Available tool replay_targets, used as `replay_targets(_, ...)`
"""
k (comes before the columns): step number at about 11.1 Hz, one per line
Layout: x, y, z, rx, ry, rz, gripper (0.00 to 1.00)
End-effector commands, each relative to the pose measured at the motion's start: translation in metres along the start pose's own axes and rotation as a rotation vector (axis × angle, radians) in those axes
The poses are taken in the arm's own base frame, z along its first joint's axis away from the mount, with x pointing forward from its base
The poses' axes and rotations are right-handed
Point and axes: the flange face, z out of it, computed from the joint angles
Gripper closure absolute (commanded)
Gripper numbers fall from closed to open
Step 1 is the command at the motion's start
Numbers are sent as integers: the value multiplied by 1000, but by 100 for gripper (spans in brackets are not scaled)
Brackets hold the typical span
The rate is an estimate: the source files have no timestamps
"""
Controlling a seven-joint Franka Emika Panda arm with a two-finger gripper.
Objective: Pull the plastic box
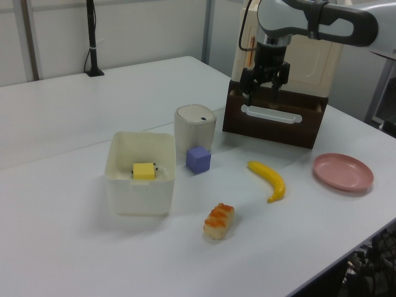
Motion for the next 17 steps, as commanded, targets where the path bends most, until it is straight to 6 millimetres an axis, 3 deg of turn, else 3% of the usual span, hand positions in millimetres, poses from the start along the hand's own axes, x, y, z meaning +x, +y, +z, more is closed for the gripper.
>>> replay_targets(1, -2, -3, -7, 18, 26, 71, 0)
replay_targets(4, -2, -7, -7, 116, 21, 98, 0)
replay_targets(13, 2, -12, -5, 108, 46, 90, 0)
replay_targets(16, 11, -17, -8, 103, 125, -122, 0)
replay_targets(17, 16, -29, -7, 99, 157, -238, 0)
